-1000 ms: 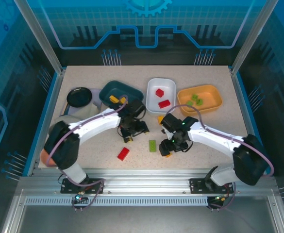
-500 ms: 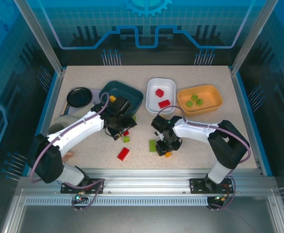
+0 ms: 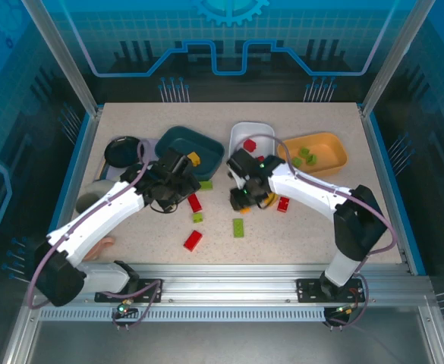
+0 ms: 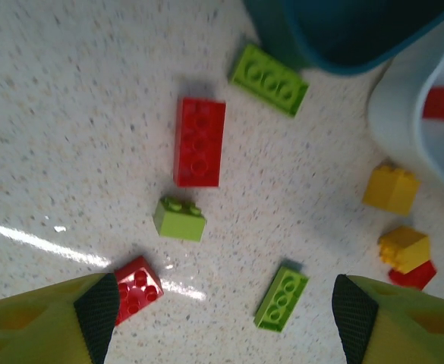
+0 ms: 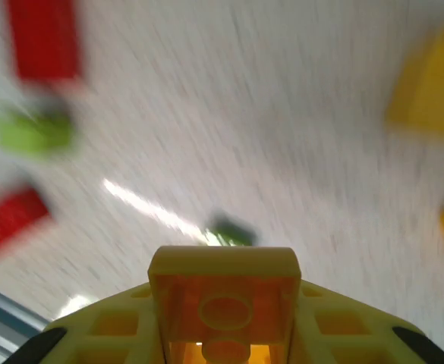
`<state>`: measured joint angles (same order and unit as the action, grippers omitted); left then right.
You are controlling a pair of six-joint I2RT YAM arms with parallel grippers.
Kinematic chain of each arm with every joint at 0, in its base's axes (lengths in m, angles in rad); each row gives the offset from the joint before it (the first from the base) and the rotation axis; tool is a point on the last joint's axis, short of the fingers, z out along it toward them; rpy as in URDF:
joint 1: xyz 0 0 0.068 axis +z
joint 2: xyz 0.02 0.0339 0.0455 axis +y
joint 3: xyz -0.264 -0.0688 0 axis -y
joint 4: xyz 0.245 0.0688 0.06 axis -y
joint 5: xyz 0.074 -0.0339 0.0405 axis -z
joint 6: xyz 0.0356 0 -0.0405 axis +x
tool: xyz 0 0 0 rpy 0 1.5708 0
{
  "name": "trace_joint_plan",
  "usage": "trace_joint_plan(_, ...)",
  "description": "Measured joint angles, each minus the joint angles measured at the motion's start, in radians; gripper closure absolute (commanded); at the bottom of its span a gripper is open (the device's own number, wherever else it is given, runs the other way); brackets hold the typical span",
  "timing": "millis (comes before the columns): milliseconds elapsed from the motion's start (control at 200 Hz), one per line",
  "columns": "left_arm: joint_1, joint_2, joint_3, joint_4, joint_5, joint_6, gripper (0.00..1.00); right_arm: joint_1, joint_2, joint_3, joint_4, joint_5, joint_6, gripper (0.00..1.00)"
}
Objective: Sort the legos into containers by color
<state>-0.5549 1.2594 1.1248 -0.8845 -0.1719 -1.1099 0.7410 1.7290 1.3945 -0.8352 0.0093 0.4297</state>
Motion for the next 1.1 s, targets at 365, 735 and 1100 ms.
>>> trace_joint_plan(365,0.043,-0.063,0.0,-0.002,-0.079,0.025,0.22,-0.092,0.614,0.848,-0.012,-0.05,0.045,0.75)
trace_joint_plan(735,0.052,-0.153,-0.043,-0.008,-0.073,0.047,0.22,-0.157,0.94,1.231,-0.121,-0.093,0.082,0.42)
trace_joint_plan(1100,0.056,-0.095,-0.113,0.037,0.01,0.073,0.23,-0.136,0.775,1.128,-0.043,-0.151,0.048,0.44)
